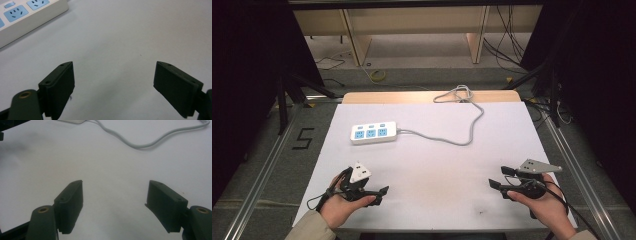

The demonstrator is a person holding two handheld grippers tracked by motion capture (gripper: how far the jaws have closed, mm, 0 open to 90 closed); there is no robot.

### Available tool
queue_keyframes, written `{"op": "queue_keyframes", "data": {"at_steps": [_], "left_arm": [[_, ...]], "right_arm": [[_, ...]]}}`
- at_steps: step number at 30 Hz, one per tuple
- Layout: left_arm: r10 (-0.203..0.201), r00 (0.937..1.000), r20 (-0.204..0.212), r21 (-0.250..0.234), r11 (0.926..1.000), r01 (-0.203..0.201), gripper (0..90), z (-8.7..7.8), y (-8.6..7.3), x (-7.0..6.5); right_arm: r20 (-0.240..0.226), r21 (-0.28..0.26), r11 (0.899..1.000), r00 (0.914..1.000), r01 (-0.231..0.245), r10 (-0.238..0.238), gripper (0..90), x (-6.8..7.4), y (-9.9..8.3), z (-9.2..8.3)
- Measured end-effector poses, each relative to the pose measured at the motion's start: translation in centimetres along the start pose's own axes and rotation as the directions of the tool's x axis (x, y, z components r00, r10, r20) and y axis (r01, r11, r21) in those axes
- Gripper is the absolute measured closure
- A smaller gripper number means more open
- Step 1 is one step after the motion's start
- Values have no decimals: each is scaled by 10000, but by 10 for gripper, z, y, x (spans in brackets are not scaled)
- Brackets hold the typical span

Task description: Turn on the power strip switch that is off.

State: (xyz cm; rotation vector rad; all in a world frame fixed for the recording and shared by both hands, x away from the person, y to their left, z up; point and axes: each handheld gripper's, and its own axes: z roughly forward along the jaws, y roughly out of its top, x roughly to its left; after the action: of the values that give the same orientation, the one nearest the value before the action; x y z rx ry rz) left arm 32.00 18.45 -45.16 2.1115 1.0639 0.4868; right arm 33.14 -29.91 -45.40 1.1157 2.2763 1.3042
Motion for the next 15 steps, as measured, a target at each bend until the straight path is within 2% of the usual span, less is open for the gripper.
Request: {"op": "queue_keyframes", "data": {"at_steps": [5,6,7,10,11,12,15], "left_arm": [[-14,10000,-37,-45,10000,14,226,-3,0,1],[-68,10000,-47,-78,9999,68,317,-3,0,1],[-34,9999,-121,-173,9998,32,317,-4,0,2],[-170,9997,-193,-353,9992,163,559,-7,2,5],[-269,9993,-247,-395,9989,259,717,-9,3,7],[-339,9991,-259,-448,9985,327,717,-9,3,7],[-444,9981,-418,-577,9974,420,878,-11,5,10]], "right_arm": [[32,-6,10000,10000,17,-17,298,1,0,-1],[25,-17,10000,10000,40,-40,298,2,1,-1],[25,-17,10000,10000,40,-40,298,2,1,-1],[10,2,10000,10000,94,-94,298,3,1,0],[28,-3,10000,10000,73,-73,298,3,1,0],[28,-3,10000,10000,73,-73,298,3,1,0],[49,8,10000,10000,33,-33,298,2,1,0]]}}
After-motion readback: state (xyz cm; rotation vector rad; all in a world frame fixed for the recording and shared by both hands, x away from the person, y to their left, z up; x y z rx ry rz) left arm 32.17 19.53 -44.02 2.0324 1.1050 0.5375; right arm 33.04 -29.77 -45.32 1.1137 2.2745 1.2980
